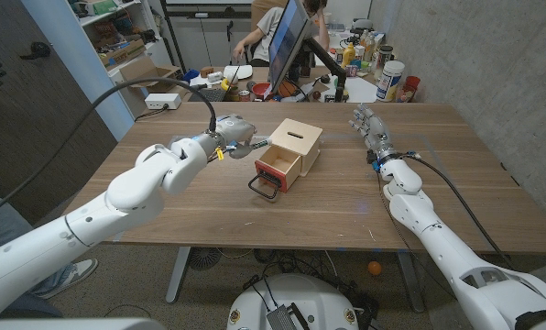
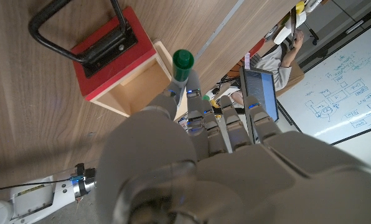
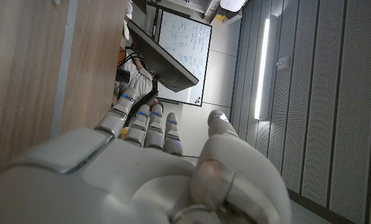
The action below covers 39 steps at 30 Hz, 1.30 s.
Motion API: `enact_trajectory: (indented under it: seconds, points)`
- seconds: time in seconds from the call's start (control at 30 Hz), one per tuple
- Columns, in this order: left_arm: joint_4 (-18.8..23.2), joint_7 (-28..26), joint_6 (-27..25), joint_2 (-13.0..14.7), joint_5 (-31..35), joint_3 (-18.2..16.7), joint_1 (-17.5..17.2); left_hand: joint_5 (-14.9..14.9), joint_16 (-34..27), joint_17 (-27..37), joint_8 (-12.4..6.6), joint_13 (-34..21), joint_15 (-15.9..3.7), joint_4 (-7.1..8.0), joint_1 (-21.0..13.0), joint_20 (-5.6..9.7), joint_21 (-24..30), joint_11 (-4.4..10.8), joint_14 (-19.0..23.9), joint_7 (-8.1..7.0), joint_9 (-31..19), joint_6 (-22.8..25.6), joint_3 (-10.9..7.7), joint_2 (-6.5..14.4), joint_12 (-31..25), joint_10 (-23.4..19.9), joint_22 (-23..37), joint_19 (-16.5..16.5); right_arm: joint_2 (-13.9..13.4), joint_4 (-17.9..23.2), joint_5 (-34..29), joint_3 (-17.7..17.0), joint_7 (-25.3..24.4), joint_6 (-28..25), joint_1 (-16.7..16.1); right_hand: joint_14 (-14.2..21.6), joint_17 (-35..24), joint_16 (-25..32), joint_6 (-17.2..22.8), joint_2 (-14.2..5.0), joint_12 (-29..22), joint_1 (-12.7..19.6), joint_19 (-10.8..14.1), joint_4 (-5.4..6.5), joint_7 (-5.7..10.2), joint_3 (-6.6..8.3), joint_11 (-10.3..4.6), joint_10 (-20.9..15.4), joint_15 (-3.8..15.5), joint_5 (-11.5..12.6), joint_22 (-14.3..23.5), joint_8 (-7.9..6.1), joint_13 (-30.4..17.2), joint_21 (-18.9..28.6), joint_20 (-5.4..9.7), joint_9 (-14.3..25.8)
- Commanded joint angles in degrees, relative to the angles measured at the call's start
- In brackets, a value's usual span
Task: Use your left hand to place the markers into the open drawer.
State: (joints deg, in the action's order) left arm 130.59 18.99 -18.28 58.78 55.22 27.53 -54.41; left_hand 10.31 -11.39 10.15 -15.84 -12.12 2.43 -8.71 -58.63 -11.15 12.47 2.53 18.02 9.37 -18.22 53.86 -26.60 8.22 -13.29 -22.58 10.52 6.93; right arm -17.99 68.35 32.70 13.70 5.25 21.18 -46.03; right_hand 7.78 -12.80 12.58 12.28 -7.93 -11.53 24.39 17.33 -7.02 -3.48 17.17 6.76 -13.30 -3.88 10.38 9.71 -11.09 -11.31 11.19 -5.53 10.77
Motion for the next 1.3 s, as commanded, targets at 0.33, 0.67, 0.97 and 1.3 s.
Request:
enact_trajectory:
  seconds: [0.33, 0.67, 0.97, 1.3]
  points:
    - [-0.9, -3.3, 1.0, 0.8, 6.4, -0.4, -2.7, 0.1, 0.1, 0.2, -0.12, -0.3, -0.08, -0.04, -2.1, -0.12, -0.2, 0.5, 0.0, -4.03, -0.2, 4.3, 0.18, 1.6, 0.0, -0.2, 0.3, -0.5, -0.5, 1.6, 0.2, 0.3, -0.5, -1.0, -0.9, 0.1, 0.1, 0.0, 0.3, 0.1, -0.2, -0.6, -0.2, -0.32, 0.31, -0.06, -0.15, -0.4, -0.08, 0.3, 0.3, -0.17, -0.2, -0.2, 0.07, 0.1]
    - [-3.7, -6.2, 4.8, 0.8, 10.1, 0.8, -1.8, 0.1, 0.1, 0.2, -0.02, -0.3, -0.58, 0.03, -2.0, 0.22, -0.3, 0.95, 0.0, -4.38, -0.1, 4.6, 0.37, 1.5, 0.0, -0.3, 0.3, -0.7, -0.6, 1.9, 0.2, 0.3, -1.0, -1.1, -1.4, 0.1, 0.1, 0.0, 0.3, 0.09, -0.2, -0.6, -0.1, -0.3, 0.26, -0.07, -0.11, -0.3, -0.05, 0.3, 0.3, -0.17, -0.2, -0.2, 0.03, 0.1]
    - [-5.2, -7.3, 7.1, 0.3, 10.6, 1.2, -0.6, 0.1, 0.1, 0.2, 0.13, -0.3, -0.83, 0.12, -1.9, 0.35, -0.3, 1.24, 0.0, -4.53, 0.1, 4.7, 0.55, 1.5, 0.0, -0.3, 0.3, -0.8, -0.7, 2.3, 0.3, 0.1, -1.3, -1.1, -1.8, 0.1, 0.1, 0.0, 0.3, 0.1, -0.2, -0.6, -0.1, -0.3, 0.29, -0.09, -0.16, -0.3, -0.02, 0.3, 0.3, -0.17, -0.2, -0.1, 0.03, 0.1]
    - [-6.4, -7.8, 8.7, -0.5, 12.8, 2.0, 1.1, 0.1, 0.1, 0.2, 0.21, -0.3, -0.93, 0.16, -1.8, 0.54, -0.3, 1.33, 0.0, -4.85, 0.1, 4.8, 0.68, 1.5, 0.1, -0.3, 0.3, -0.8, -0.6, 1.8, 0.5, 0.0, -1.0, -0.8, -1.6, 0.1, 0.1, 0.0, 0.3, 0.1, -0.2, -0.6, -0.2, -0.29, 0.3, -0.11, -0.08, -0.3, -0.04, 0.3, 0.3, -0.17, -0.2, -0.1, 0.01, 0.1]
